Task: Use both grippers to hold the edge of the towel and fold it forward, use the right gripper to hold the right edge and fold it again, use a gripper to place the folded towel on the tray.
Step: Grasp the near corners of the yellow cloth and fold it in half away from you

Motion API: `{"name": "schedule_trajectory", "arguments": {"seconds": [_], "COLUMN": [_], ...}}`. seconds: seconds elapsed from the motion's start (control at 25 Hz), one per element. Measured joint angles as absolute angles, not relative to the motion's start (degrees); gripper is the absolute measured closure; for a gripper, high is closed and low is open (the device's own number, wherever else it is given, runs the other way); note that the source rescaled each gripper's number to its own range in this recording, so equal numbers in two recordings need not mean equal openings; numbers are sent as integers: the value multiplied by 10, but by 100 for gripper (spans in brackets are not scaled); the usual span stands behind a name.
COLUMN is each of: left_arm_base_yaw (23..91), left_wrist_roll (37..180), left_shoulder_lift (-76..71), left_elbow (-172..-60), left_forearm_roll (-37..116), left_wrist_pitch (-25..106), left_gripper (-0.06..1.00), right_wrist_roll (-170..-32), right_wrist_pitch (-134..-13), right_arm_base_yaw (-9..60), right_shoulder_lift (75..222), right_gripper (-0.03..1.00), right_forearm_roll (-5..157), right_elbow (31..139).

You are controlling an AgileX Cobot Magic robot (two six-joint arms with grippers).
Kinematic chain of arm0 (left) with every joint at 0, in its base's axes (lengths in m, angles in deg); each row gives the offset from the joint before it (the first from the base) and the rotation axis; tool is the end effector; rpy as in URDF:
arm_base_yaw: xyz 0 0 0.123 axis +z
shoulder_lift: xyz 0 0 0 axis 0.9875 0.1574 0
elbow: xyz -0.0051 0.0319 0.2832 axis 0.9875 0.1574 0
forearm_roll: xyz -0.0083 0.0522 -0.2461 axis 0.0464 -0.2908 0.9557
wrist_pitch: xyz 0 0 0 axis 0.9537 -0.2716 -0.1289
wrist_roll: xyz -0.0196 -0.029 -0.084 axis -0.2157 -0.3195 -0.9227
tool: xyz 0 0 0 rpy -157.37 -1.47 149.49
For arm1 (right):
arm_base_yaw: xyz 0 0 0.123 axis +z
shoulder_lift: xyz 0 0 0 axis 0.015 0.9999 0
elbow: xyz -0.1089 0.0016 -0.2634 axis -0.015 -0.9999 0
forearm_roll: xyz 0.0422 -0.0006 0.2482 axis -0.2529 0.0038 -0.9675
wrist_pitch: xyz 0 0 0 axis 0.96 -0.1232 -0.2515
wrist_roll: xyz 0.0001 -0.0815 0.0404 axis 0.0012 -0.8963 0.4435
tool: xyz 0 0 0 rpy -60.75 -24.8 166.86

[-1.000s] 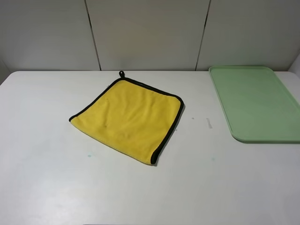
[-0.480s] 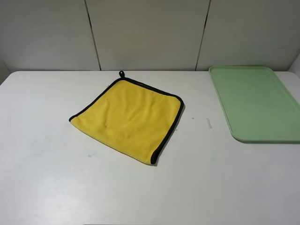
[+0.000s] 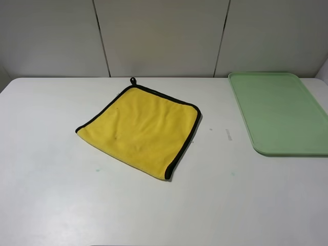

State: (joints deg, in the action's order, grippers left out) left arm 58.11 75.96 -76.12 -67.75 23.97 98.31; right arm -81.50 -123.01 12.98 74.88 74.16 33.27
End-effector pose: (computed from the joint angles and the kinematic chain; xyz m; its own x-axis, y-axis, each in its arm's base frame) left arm -0.0102 0.0073 0.2893 -0.3662 0.2042 -0.9078 0.3796 0.9235 0.0546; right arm -0.0071 0.0117 0.2795 -0.4173 -0.0557 -0.9071 -0.3205 0.9430 0.0896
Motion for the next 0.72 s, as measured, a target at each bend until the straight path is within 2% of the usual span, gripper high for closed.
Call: {"name": "schedule_trajectory", "arguments": {"seconds": [0.28, 0.48, 0.72], "left_arm_base_yaw": [581, 581, 581], "left_wrist_roll": [763, 841, 946], "left_shoulder_lift": [-761, -745, -666], "left_elbow": [-677, -677, -677], "left_forearm_roll": [242, 242, 233], "left_wrist_pitch": [981, 1015, 1029], "left_gripper": [14, 14, 14], "right_wrist_roll": [-817, -845, -944], "right_wrist_pitch": [-1225, -1224, -1176], "right_arm_base_yaw": [130, 130, 130], "right_shoulder_lift": [749, 760, 868], "right_gripper": [-3, -3, -3], "right_forearm_roll": [740, 715, 625], "right_elbow": [333, 333, 340]}}
